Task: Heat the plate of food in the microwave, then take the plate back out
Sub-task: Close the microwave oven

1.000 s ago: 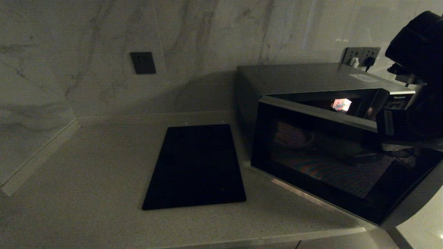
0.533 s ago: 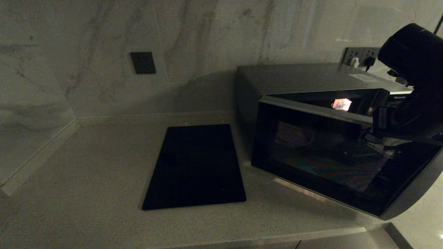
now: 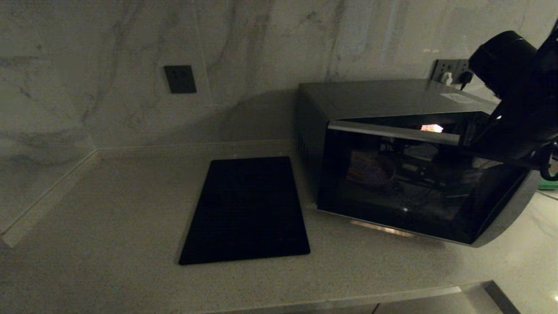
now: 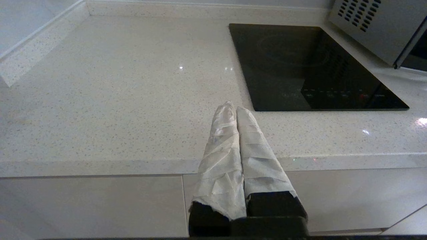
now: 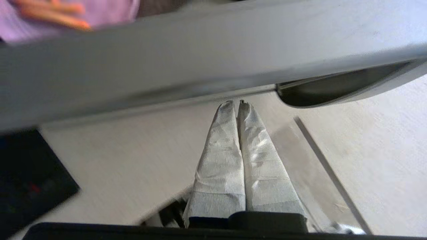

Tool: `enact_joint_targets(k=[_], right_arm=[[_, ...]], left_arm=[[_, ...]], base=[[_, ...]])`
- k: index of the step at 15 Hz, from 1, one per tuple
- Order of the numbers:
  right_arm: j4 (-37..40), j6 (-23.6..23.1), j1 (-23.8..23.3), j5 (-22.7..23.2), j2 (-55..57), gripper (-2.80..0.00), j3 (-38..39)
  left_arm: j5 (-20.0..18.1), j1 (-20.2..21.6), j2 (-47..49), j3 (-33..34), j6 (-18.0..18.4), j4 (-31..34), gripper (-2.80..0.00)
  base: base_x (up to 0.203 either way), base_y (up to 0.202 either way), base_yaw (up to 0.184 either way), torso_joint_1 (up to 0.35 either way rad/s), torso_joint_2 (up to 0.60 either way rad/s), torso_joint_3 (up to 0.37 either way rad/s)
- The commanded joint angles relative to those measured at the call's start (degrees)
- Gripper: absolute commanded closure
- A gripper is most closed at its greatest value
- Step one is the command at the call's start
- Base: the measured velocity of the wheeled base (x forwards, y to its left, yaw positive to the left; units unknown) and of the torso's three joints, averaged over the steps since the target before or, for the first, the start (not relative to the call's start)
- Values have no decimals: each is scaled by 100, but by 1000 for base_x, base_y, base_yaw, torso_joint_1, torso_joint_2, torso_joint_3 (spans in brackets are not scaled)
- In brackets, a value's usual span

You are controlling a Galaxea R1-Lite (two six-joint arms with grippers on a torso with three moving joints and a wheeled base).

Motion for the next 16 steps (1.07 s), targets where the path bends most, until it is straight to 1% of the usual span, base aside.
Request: enact_joint_targets(k=[1, 4, 8, 11, 16], right_arm=[[-176, 17, -56, -16, 111, 0, -18], [-557, 26, -206, -16, 163, 0, -10], [-704, 26, -310, -16, 216, 0, -10], [-1065, 26, -443, 9, 282, 0, -10], [-1514, 34, -488, 92, 409, 0, -10]], left_arm=[[4, 4, 9, 0, -4, -2, 0], [2, 4, 9, 0, -4, -2, 0], [2, 4, 9, 0, -4, -2, 0], [2, 4, 9, 0, -4, -2, 0], [2, 4, 9, 0, -4, -2, 0]], base=[[0, 0, 0, 0, 0, 0], [0, 0, 0, 0, 0, 0], [0, 0, 0, 0, 0, 0], [0, 0, 0, 0, 0, 0], [0, 0, 0, 0, 0, 0]])
